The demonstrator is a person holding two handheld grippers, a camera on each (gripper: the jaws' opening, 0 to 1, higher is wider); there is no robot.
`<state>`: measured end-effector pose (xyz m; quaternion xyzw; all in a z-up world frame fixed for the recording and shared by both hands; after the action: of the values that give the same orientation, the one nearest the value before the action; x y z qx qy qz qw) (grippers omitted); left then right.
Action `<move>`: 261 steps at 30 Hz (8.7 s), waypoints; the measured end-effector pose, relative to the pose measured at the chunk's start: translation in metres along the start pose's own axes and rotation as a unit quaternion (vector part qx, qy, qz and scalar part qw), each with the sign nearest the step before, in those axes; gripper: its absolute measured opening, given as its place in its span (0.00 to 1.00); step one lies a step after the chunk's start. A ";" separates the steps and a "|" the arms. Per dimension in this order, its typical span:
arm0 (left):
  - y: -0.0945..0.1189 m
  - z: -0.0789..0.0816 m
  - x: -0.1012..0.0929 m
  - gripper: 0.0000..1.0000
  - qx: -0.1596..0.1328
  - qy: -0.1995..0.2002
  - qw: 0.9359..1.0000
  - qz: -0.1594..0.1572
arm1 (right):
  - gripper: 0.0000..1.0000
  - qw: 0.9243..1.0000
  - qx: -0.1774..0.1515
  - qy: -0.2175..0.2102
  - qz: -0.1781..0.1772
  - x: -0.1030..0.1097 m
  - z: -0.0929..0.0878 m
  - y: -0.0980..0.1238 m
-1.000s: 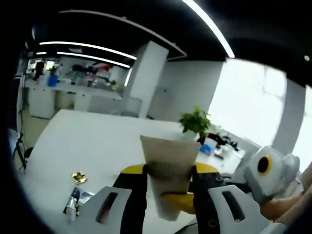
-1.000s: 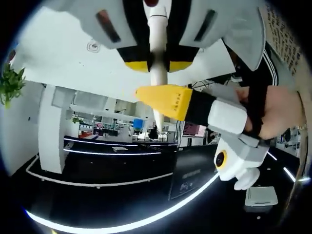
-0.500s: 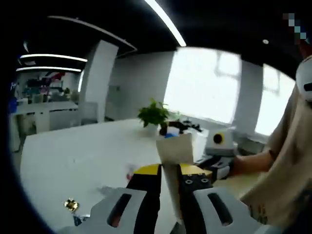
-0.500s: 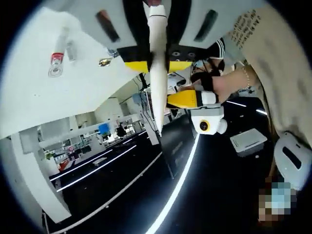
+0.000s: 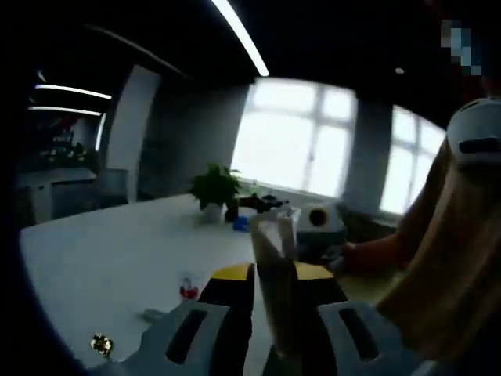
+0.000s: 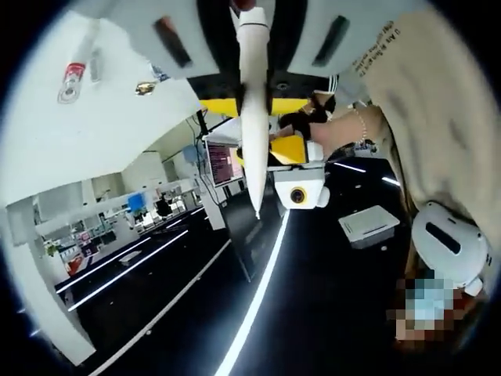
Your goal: Arrange the skincare products in the storage area until every visible bottle or jar stands upright without overlapping.
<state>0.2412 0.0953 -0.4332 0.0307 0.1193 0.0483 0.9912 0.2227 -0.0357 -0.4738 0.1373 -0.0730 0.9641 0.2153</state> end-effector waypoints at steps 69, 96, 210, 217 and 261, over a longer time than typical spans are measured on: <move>-0.021 -0.165 0.039 0.09 0.181 -0.010 0.983 0.035 | 0.23 0.946 0.280 0.155 -0.051 -0.048 -0.158 -0.025; -0.017 -0.178 0.048 0.10 0.190 -0.023 0.981 0.025 | 0.32 0.934 0.306 0.177 -0.063 -0.048 -0.167 -0.022; -0.087 -0.157 0.204 0.31 0.230 -0.101 0.968 0.010 | 0.65 0.923 0.228 0.057 -0.305 -0.108 -0.139 0.058; -0.058 -0.157 0.189 0.44 0.229 -0.057 0.970 0.058 | 0.66 0.928 0.222 0.061 -0.292 -0.103 -0.137 0.048; 0.095 -0.177 0.073 0.91 0.121 0.123 0.944 0.283 | 0.77 0.938 0.189 0.040 -0.289 -0.072 -0.129 0.051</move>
<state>0.2610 0.2057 -0.6148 0.1768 0.2315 0.3149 0.9033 0.2331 -0.0836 -0.6224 0.1522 0.1621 0.8608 0.4577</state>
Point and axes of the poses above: the point that each gripper's makers call its tool centre point, and the gripper's own axes: y roughly backward along the fingers, x roughly to its left, z roughly out of its top, the point moved 7 cm from there along y, roughly backward along the fingers, and after that the axes turned 7 degrees about -z, right-handed, at the moved point
